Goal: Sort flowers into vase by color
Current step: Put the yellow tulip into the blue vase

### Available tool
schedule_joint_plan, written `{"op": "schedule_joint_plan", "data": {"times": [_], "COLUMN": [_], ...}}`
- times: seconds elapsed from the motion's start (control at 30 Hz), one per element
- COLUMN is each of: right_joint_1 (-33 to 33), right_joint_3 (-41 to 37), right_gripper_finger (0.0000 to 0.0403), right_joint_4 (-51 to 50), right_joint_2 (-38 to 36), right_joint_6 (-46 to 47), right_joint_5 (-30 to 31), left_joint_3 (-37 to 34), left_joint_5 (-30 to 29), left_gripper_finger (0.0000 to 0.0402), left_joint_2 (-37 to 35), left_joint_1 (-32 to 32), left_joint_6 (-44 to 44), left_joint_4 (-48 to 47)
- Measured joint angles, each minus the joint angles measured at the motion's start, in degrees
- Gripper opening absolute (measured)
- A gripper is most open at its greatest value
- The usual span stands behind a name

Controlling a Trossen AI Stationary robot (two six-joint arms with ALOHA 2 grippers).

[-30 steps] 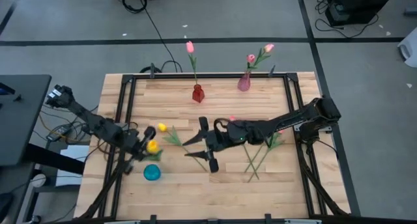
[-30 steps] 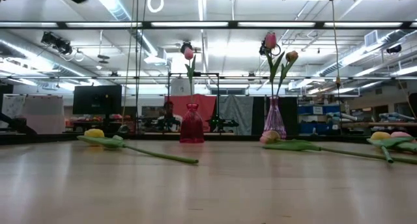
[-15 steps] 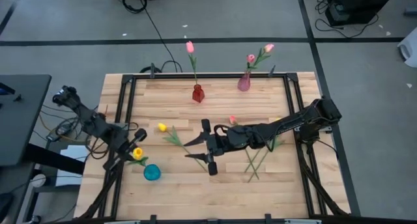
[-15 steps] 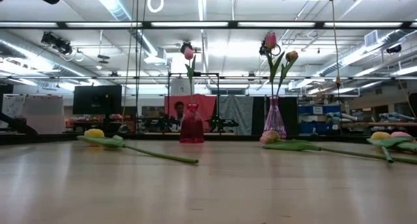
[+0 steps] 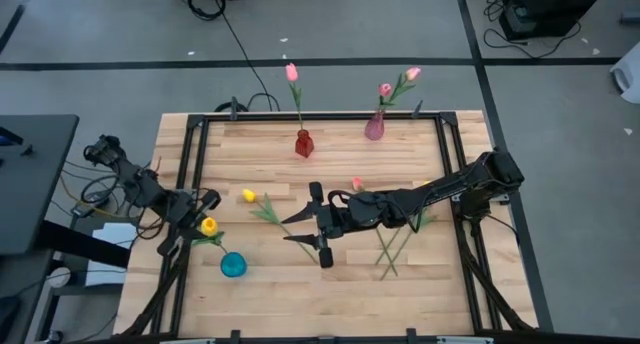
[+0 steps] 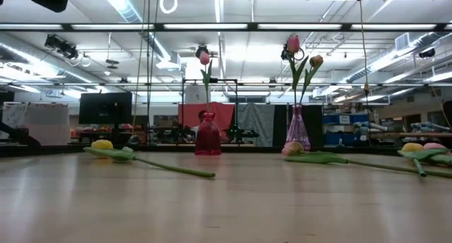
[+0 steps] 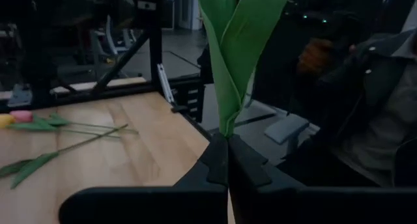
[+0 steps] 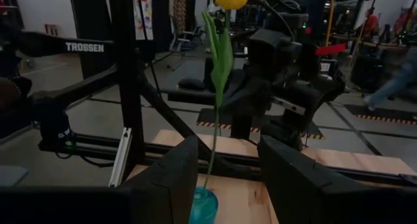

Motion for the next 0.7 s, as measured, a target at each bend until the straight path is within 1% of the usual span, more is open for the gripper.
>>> {"op": "schedule_joint_plan", "data": {"times": [0.13,0.3,0.37,0.47,0.6,0.63,0.7], "right_joint_1": [0.0,0.0,0.0,0.0,-0.1,-0.1,-0.1], "right_joint_3": [0.0,0.0,0.0,0.0,0.1,0.0,0.0], "right_gripper_finger": [0.0174,0.0174,0.0174,0.0174,0.0174,0.0174,0.0174], "right_joint_4": [0.0,-0.3,-1.0,-3.9,-9.6,-11.6,-12.3], "right_joint_2": [0.0,0.0,0.0,0.0,1.1,1.5,2.8], "right_joint_6": [0.0,0.0,0.3,3.1,8.2,9.0,10.7], "right_joint_5": [0.0,0.5,1.9,5.1,9.4,9.9,10.3], "left_joint_3": [-2.0,-5.8,-6.9,-7.2,-7.2,-7.2,-7.2], "left_joint_5": [-0.7,-1.6,-1.7,-1.7,-1.6,-1.5,-1.5], "left_gripper_finger": [0.0001,0.001,0.0024,0.0055,0.0104,0.0115,0.0131], "left_joint_2": [0.0,0.1,0.1,0.1,0.0,0.0,0.0], "left_joint_1": [0.0,0.0,0.0,0.0,0.0,0.0,0.0], "left_joint_6": [0.9,-1.8,-2.2,-2.5,-3.4,-3.6,-3.7], "left_joint_4": [0.4,1.2,3.3,3.6,1.6,0.6,-1.5]}}
